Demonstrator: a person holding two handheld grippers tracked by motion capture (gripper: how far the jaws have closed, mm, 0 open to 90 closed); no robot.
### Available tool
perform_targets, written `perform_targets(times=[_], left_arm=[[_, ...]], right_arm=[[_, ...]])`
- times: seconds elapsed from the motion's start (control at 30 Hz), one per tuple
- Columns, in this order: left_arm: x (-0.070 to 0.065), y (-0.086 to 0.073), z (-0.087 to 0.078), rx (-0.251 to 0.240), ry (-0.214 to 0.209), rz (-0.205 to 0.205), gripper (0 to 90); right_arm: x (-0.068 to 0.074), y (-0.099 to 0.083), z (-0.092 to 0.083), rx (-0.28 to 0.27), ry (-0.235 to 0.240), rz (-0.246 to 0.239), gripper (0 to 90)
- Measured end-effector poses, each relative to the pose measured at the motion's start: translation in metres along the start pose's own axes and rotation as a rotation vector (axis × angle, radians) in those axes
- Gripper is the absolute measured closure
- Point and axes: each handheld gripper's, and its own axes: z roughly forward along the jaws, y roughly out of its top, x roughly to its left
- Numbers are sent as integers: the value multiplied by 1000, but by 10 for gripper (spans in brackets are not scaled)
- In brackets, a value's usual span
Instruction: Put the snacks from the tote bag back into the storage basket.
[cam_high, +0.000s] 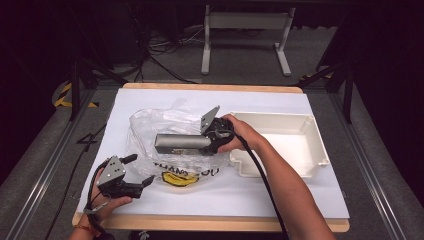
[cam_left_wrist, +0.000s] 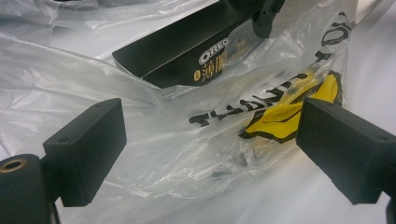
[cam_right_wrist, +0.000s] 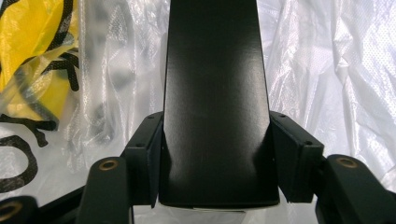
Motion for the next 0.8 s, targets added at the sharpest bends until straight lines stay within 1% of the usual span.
perform_targets(times=[0.03, 0.07, 0.1, 0.2, 0.37, 0.43, 0.53, 0.6, 0.67, 0.73, 0.77, 0.8], left_arm=[[0, 0, 0, 0, 0, -5, 94], [1, 0, -1, 1, 4, 6, 94], [1, 0, -1, 1, 2, 0, 94], [1, 0, -1, 1, 2, 1, 94], [1, 0, 0, 3, 3, 1, 94], [0, 0, 0, 5, 2, 4, 94], [1, 0, 0, 6, 0, 2, 94], [1, 0, 1, 6, 0, 2, 94], [1, 0, 1, 7, 0, 4, 94], [0, 0, 1, 8, -2, 3, 94], [1, 0, 1, 9, -2, 3, 94], [1, 0, 1, 8, -1, 4, 94]], right_arm=[[0, 0, -1, -2, -1, -2, 431], [0, 0, -1, -3, -3, -2, 431], [0, 0, -3, -12, -7, 3, 431], [0, 0, -5, -16, -23, 9, 432], [-1, -1, -9, -30, -30, 10, 432], [-1, -1, -11, -41, -40, 20, 432], [-2, -1, -17, -59, -21, 23, 432], [-2, 1, -20, -66, -34, 22, 432], [-2, 1, -21, -68, -33, 23, 432], [-2, 3, -26, -73, -32, 11, 432], [-2, 4, -29, -77, -32, 16, 431], [-2, 5, -31, -74, -26, 10, 432]])
